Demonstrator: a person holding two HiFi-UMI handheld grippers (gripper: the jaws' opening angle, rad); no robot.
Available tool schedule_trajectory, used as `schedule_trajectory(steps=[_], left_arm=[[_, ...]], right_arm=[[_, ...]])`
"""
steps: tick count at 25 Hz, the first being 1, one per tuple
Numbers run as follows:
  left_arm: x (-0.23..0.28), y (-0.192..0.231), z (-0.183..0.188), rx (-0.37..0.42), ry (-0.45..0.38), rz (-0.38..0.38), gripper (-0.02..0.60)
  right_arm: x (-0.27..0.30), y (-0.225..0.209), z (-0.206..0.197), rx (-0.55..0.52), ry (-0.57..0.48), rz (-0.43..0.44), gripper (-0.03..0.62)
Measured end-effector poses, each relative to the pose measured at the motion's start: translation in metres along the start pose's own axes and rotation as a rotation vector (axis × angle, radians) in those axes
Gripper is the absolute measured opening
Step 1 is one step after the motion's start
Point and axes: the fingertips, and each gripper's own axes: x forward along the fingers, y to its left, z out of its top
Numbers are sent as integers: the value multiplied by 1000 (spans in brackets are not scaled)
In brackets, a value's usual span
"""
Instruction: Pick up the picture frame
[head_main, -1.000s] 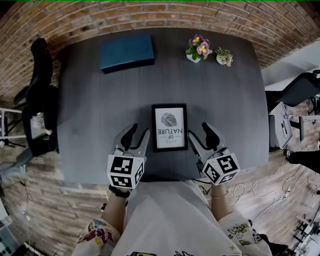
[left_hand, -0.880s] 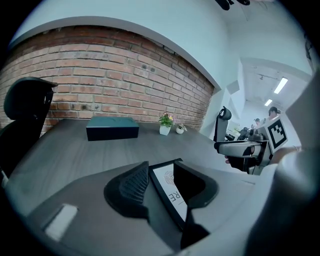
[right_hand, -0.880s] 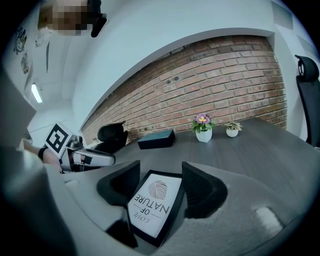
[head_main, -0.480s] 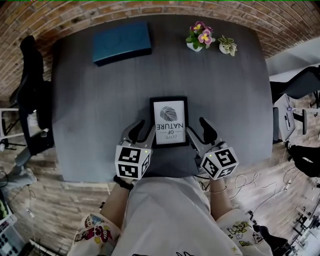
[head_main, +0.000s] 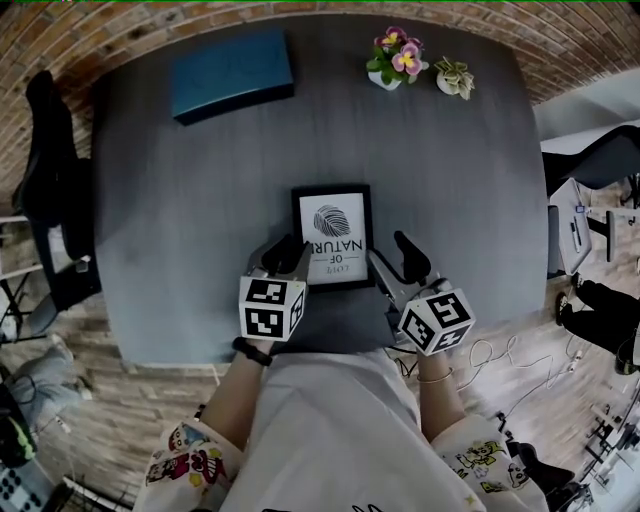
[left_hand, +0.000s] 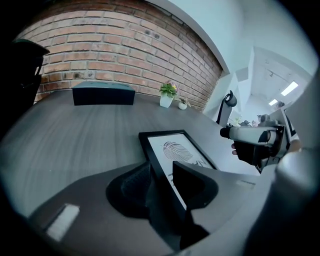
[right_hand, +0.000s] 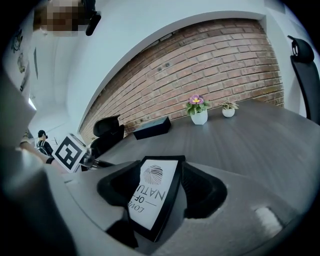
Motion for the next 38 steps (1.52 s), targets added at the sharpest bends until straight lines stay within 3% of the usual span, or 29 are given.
schedule_trajectory(steps=[11, 24, 38], left_arm=[[14, 3, -10, -57, 41, 15, 130], [14, 13, -8, -202, 16, 16, 92], [14, 17, -6, -262, 20, -2, 86]], right_arm=[[2, -5, -5, 28, 2, -2, 252], [13, -8, -11, 55, 36, 10, 233], [30, -9, -31, 206, 160, 83, 225]])
